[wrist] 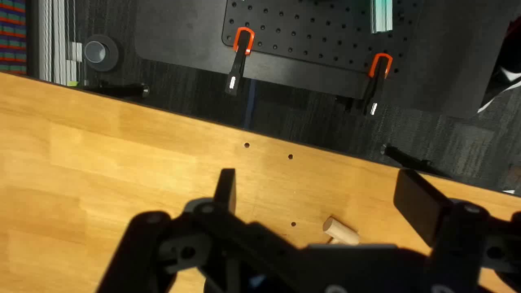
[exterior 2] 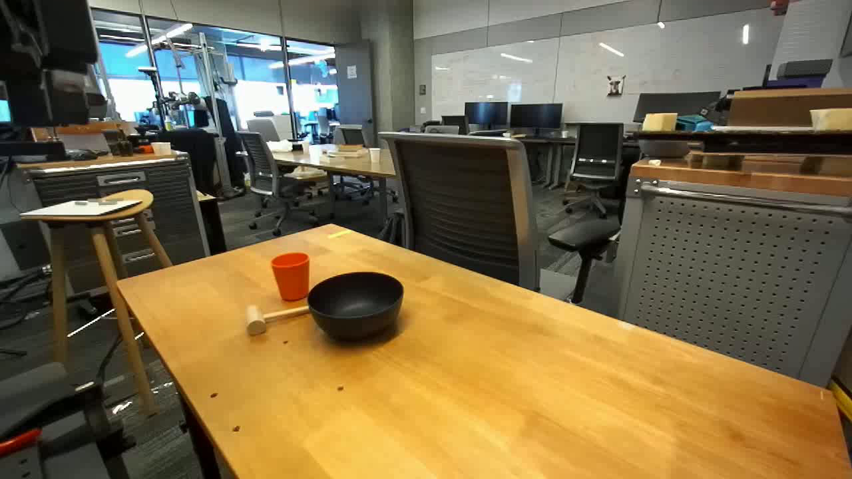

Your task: Put the orange cup inside the black bowl

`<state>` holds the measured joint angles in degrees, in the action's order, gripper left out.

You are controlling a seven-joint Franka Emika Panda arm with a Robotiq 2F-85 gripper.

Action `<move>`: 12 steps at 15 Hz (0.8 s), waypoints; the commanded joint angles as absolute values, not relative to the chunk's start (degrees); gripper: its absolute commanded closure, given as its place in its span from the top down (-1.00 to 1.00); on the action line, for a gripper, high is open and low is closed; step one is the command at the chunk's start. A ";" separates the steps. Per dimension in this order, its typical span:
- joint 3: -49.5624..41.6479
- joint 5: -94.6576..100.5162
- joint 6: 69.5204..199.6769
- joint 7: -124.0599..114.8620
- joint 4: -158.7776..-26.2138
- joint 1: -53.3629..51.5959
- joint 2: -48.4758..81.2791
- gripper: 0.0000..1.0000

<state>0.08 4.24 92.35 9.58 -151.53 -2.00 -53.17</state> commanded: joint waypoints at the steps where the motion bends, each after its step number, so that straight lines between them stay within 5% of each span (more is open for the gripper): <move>1: -0.42 4.61 92.25 9.10 -151.39 -2.73 -53.13 1.00; 5: -0.42 4.61 92.26 9.10 -151.34 -2.73 -53.14 1.00; 12: 4.19 2.34 104.66 6.33 -145.87 -5.64 -29.19 1.00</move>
<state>2.04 3.02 102.14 7.30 -151.02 -3.11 -40.46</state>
